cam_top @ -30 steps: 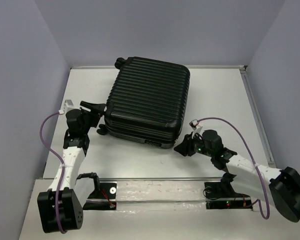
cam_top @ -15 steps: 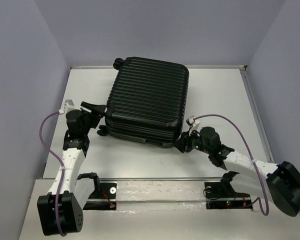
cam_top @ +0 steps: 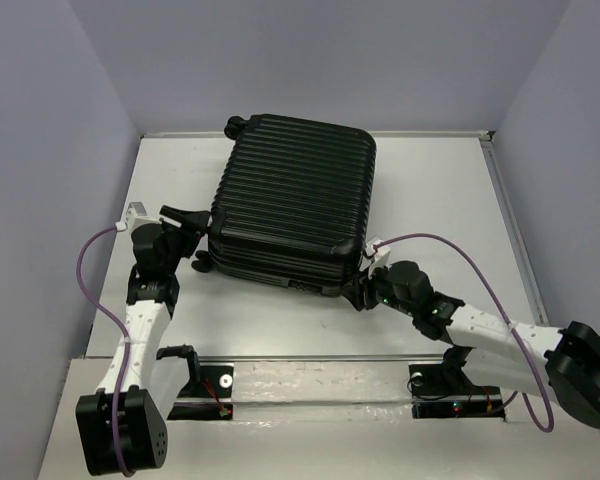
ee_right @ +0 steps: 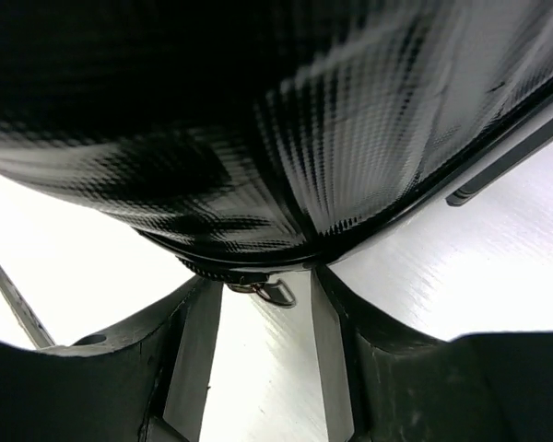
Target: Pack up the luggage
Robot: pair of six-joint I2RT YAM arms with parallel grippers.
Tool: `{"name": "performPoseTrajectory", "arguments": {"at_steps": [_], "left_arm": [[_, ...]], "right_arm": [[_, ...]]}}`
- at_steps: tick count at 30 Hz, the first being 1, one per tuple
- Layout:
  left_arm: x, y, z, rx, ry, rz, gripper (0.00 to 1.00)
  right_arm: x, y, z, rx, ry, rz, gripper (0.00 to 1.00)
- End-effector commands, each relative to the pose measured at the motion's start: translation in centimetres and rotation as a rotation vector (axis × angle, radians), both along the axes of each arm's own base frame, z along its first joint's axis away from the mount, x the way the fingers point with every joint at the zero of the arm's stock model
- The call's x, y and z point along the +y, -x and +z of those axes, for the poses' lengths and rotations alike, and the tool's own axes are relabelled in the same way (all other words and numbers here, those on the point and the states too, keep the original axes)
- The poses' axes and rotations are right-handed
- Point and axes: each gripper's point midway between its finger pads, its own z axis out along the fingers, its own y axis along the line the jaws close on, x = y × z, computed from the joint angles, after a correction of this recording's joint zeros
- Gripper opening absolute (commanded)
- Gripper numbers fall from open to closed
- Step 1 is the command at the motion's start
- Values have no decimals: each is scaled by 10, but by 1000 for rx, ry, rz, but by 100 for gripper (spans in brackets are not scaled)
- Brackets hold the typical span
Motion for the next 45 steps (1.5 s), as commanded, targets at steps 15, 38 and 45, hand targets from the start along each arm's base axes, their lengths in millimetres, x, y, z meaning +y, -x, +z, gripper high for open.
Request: {"name": "performPoseTrajectory", "arguments": {"at_steps": [15,38,45], "left_arm": [[-19,12,10,-89,-27,-110,6],[-120,82,-13,-116,47,-367,6],[-163,107,-3,-116,63,-519,6]], "right_arm": [[31,-2,105,-146,-249,7,7],[212,21,101,9,-144,199,7],[166,-5,106,-71,-141,126,7]]}}
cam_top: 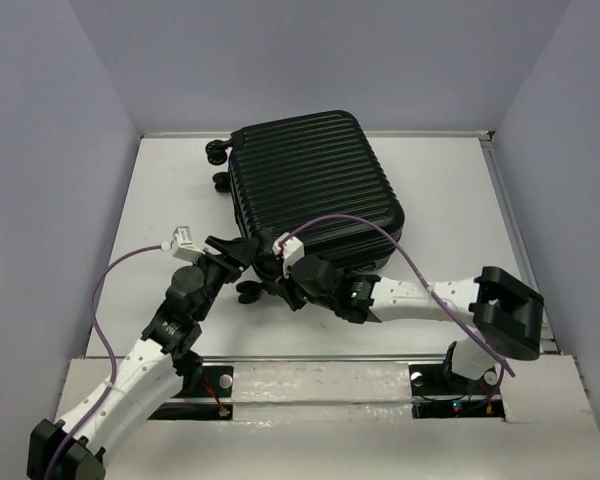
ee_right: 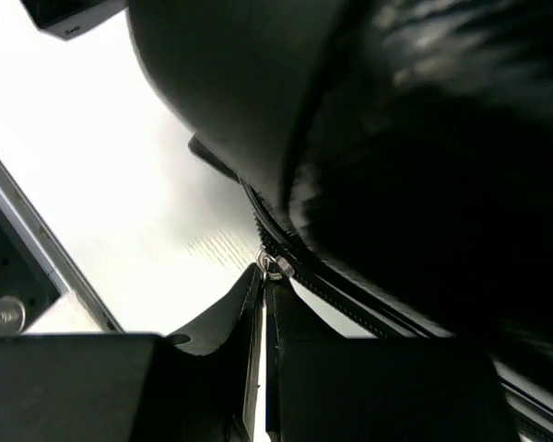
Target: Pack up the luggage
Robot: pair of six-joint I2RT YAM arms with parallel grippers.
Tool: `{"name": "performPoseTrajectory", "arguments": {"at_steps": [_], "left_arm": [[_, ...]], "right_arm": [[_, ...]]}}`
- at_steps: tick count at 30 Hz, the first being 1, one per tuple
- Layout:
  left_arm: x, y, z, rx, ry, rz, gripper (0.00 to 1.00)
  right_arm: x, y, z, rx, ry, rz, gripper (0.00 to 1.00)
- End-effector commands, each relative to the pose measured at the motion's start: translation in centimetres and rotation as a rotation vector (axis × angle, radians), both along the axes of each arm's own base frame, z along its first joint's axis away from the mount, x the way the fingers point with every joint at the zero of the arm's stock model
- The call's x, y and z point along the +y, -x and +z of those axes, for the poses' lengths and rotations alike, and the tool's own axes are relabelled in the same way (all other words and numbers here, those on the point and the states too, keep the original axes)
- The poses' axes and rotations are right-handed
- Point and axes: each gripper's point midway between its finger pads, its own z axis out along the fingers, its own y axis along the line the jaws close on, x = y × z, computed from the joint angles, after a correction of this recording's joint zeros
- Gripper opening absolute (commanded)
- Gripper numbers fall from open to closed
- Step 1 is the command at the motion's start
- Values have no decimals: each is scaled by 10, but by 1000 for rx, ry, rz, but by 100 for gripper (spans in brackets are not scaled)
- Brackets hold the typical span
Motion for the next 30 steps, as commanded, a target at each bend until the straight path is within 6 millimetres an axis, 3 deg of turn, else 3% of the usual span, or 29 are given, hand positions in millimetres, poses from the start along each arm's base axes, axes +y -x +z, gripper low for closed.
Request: {"name": "performPoseTrajectory", "arguments": {"at_steps": [1,2,4,6,10,11,14,15,16,17,19,20,23,26,28,29,30], "left_arm": [[-55,38,-8,60,-3,-282,6],[-60,40,-8,60,0,-299,6],[-77,48,-2,49,16,-354,6],[-93,47,6,41,13,-394,6],[-134,45,44,-11,35,-514,6],[-150,45,65,-39,43,-578,6],[-168,46,83,-59,49,-648,6],[-174,50,102,-92,68,-689,6],[-172,52,106,-96,57,-695,6],[-171,54,117,-118,68,-699,6],[-166,59,128,-140,66,-704,6],[-159,64,145,-174,77,-698,6],[-153,84,158,-173,150,-752,6],[-154,94,158,-155,225,-770,6],[-160,102,163,-160,270,-789,6],[-164,104,170,-164,305,-795,6],[-167,107,175,-166,321,-804,6]], "right_arm": [[-16,-29,83,-95,-287,-17,7],[-31,-29,102,-105,-337,-11,7],[-56,-40,100,-106,-342,-46,7],[-62,-35,111,-121,-369,-41,7],[-50,-13,115,-48,-439,50,7],[-46,-6,114,-35,-457,50,7],[-31,3,105,-6,-480,67,7],[-24,8,110,-27,-511,61,7],[-23,2,105,-47,-509,21,7],[-17,5,118,-76,-568,38,7],[-14,4,122,-120,-597,44,7],[-17,-5,134,-169,-642,0,7],[-25,-24,138,-221,-694,-113,7],[-17,-29,152,-255,-816,-160,7],[-12,-38,163,-301,-905,-240,7],[-18,-43,177,-326,-982,-300,7],[-19,-46,178,-330,-1011,-342,7]]}}
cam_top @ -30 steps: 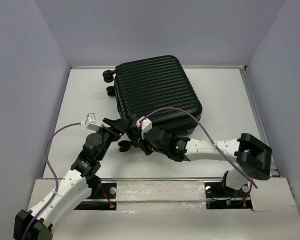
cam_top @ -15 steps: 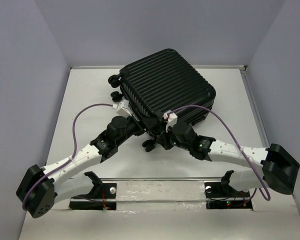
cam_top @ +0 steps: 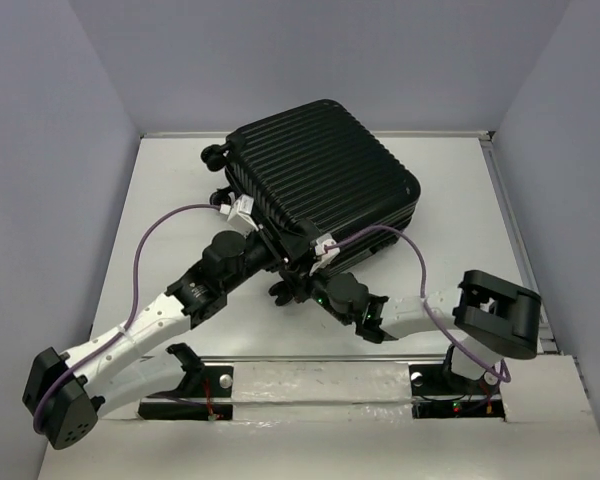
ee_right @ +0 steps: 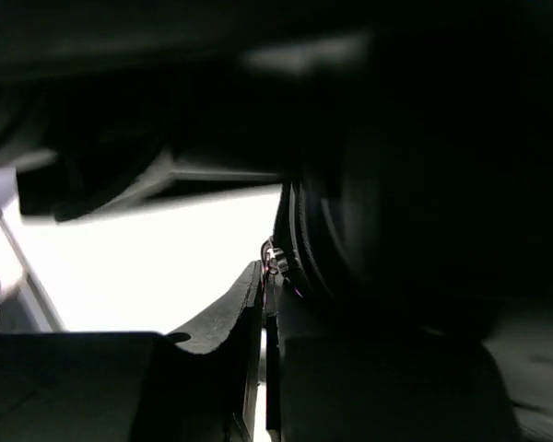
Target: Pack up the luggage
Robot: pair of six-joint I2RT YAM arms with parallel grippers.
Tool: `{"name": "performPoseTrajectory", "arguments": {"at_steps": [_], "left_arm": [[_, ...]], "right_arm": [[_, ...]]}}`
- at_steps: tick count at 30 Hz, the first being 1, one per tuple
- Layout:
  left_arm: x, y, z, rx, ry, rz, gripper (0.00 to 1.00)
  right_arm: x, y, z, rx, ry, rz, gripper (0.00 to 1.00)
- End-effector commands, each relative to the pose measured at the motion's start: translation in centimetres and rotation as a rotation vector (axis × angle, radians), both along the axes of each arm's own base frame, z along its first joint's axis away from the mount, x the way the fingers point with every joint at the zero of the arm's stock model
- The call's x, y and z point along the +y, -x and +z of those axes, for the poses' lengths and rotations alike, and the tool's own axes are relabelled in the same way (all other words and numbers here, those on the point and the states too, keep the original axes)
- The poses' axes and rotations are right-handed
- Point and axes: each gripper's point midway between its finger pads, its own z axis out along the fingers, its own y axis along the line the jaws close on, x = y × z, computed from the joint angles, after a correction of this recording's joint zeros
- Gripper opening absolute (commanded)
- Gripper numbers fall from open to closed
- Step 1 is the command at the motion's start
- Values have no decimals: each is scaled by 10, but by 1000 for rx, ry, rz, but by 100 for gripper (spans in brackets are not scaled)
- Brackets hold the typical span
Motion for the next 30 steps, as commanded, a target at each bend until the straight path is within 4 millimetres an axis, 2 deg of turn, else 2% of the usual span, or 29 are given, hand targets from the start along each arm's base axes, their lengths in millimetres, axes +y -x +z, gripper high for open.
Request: {"name": "performPoseTrajectory", "arguments": {"at_steps": [1,2,3,5,6,7,8,9,13,14,15,16,17,18,19,20,21,22,23,24,25,26,27,28,29,30], "left_arm": [[-46,79,123,-137,409,-352,6],[-54,85,122,-124,412,-371,6],[-57,87,132,-129,444,-373,6],[-66,91,131,-116,456,-379,6],[-68,92,133,-121,473,-380,6],[-73,92,129,-115,473,-380,6],[-75,92,127,-111,478,-372,6],[-77,95,125,-103,499,-379,6],[-76,93,110,-74,498,-358,6],[-70,89,105,-74,471,-323,6],[-64,87,112,-102,480,-301,6],[-55,84,109,-121,434,-265,6],[-48,81,107,-128,415,-235,6],[-39,68,92,-108,358,-148,6],[-21,62,98,-140,358,-73,6],[-10,58,95,-143,339,-25,6],[-1,54,76,-112,270,18,6],[14,54,81,-126,279,57,9],[24,52,80,-137,264,89,17],[37,47,67,-132,199,146,36],[46,47,66,-137,187,172,43],[62,47,74,-162,203,211,52],[69,48,73,-171,188,227,72],[78,48,65,-171,140,251,79],[92,47,66,-183,127,294,86],[101,48,71,-194,112,314,96]], "right_arm": [[7,-24,131,-195,-577,-182,7],[6,-26,130,-185,-607,-213,7],[1,-32,135,-158,-681,-260,7],[2,-40,125,-134,-696,-314,7],[4,-44,130,-116,-737,-327,7],[8,-48,122,-100,-739,-346,7],[6,-52,122,-89,-764,-376,7],[5,-53,133,-95,-820,-385,7],[2,-53,140,-105,-857,-385,12],[-5,-50,137,-96,-850,-386,22],[-10,-49,132,-92,-834,-390,31],[-19,-45,112,-70,-794,-390,55],[-24,-42,105,-60,-778,-390,64],[-32,-30,93,-34,-753,-366,72],[-36,-22,88,-24,-734,-351,84],[-39,-15,83,-15,-712,-346,89],[-44,-9,84,-10,-671,-340,96],[-42,2,77,9,-626,-318,100],[-47,4,72,29,-594,-324,100],[-52,11,57,80,-518,-317,100],[-49,16,33,116,-432,-310,100],[-55,20,42,147,-441,-308,100],[-56,24,16,198,-308,-309,100],[-56,27,13,231,-288,-304,99],[-58,31,24,243,-294,-289,94],[-56,41,16,263,-230,-248,93]]}}
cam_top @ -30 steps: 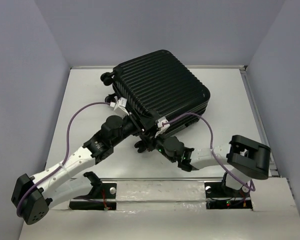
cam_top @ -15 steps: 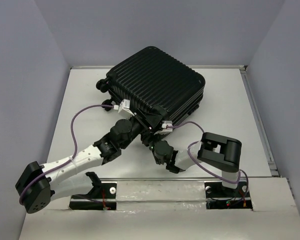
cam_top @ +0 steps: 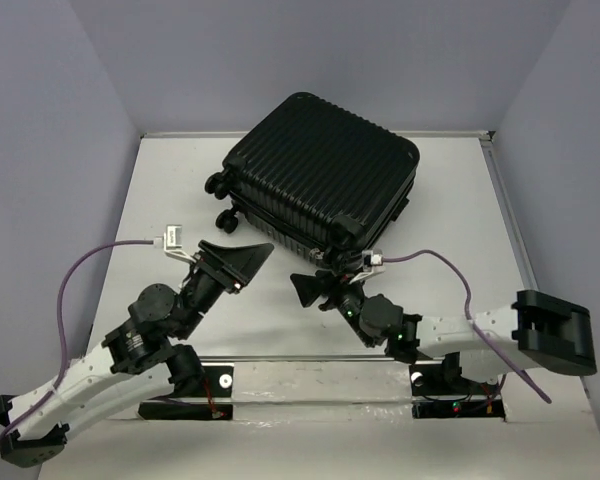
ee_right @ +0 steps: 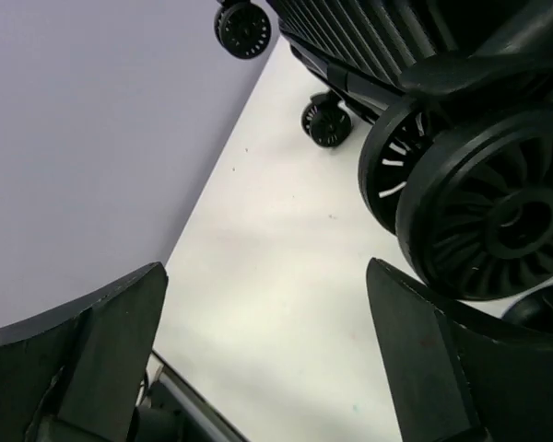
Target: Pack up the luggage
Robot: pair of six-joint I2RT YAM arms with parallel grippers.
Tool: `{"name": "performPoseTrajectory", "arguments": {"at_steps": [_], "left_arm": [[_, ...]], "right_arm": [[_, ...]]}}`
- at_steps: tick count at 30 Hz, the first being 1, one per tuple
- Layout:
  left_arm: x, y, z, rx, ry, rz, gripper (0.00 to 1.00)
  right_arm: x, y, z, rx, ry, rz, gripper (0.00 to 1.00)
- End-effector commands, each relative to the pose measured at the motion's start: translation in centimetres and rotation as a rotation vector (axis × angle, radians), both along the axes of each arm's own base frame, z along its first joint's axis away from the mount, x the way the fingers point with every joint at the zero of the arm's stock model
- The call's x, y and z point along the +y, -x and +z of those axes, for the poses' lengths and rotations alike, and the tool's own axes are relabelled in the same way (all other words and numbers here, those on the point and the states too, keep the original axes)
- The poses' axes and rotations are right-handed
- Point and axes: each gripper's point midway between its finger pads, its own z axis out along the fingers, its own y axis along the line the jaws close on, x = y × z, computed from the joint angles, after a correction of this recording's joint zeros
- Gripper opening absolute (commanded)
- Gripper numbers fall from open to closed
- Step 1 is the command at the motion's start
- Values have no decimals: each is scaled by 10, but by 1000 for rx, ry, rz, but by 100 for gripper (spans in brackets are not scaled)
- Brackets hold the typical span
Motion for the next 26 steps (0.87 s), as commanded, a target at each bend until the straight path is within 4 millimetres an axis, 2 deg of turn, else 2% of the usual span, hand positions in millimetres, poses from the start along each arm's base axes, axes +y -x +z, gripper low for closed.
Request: {"name": "performPoseTrajectory", "arguments": {"at_steps": [1,2,3,5,6,7,9,11,12,14,15,16,17,19,20,22,23,24,26], "left_arm": [[47,-14,-32,42,-208,208,99],[55,-14,-31,38,-223,227,99],[65,-15,-32,34,-277,259,99],[74,-17,-38,39,-348,291,99],[77,-16,-36,37,-374,299,99],[81,-16,-47,51,-434,303,99],[85,-17,-56,52,-502,311,99],[87,-16,-61,57,-544,309,99],[88,-16,-62,47,-561,306,99],[89,-15,-60,31,-563,302,99],[90,-15,-61,22,-575,304,99],[89,-16,-59,10,-562,307,99],[91,-16,-56,-2,-549,312,99],[89,-17,-51,-34,-542,310,99],[87,-16,-49,-45,-540,301,99],[85,-16,-44,-61,-535,293,99],[81,-16,-44,-76,-543,281,99],[81,-16,-45,-79,-552,279,99],[80,-17,-46,-77,-561,280,99]], "right_arm": [[4,23,-17,112,152,105,99],[7,27,-13,115,165,133,100],[15,39,-8,113,209,208,100],[22,48,0,88,253,283,100],[21,54,1,82,294,326,100],[19,54,7,55,326,333,100],[13,55,31,1,330,343,100],[-7,56,65,-87,320,337,100],[-27,55,85,-124,304,302,100],[-50,52,105,-161,283,258,100],[-64,48,108,-166,292,213,100],[-84,48,125,-194,247,180,100],[-98,44,121,-184,261,136,100],[-119,43,127,-190,225,94,100],[-136,44,136,-201,172,69,100],[-152,40,127,-180,146,11,100],[-168,37,128,-166,97,-40,100],[-172,35,120,-156,98,-61,100],[-179,33,117,-147,75,-85,100]]}}
